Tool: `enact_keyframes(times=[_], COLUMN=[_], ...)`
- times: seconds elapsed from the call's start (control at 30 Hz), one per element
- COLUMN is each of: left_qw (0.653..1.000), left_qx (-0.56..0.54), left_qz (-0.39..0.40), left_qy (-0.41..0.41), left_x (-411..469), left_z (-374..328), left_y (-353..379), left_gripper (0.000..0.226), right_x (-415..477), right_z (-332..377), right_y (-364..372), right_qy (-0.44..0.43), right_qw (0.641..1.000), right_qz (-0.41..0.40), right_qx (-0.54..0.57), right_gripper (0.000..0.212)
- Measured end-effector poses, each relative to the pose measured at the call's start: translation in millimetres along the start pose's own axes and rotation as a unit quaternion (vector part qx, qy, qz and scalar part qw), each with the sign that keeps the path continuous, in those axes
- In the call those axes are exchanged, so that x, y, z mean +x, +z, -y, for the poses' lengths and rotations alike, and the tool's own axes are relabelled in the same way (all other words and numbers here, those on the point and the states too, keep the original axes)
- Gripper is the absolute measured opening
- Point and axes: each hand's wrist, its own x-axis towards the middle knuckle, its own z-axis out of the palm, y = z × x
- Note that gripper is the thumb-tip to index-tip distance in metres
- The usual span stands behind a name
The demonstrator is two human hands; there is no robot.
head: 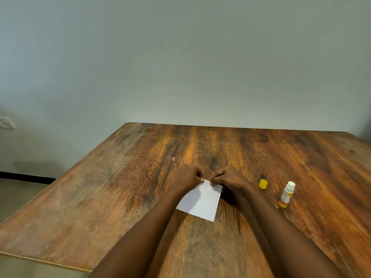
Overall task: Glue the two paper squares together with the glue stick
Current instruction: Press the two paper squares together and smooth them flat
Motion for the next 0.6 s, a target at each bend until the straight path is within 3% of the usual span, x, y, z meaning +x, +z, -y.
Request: enact_keyframes(times=[0.13, 0.23, 0.37, 0.6], left_qw=[0.999, 0.998, 0.996, 0.994], left_qx=[-0.038, -0.056, -0.074, -0.1], left_qz=[-0.007, -0.023, -0.03, 0.001], left_qy=[-0.006, -0.023, -0.045, -0.045], left_x=[-1.5, -1.5, 1.7, 0.0], left_z=[6.8, 15.2, 25.8, 15.8], left_y=[-5.5, -14.7, -23.6, -16.9], left_gripper=[0.023, 0.022, 0.021, 0.023], right_x=[-3.4, -8.5, -8.2, -1.3], right_z=[-8.0, -21.4, -31.8, -14.3], right_y=[-7.6, -10.2, -11.5, 13.0], right_qy=[0.003, 0.038, 0.039, 0.032], right_qw=[1.0, 0.986, 0.932, 0.956], right_qz=[-0.001, -0.001, -0.011, -0.007], right_qx=[0.024, 0.162, 0.36, 0.291], right_gripper=[0.013, 0.017, 0.016, 0.017])
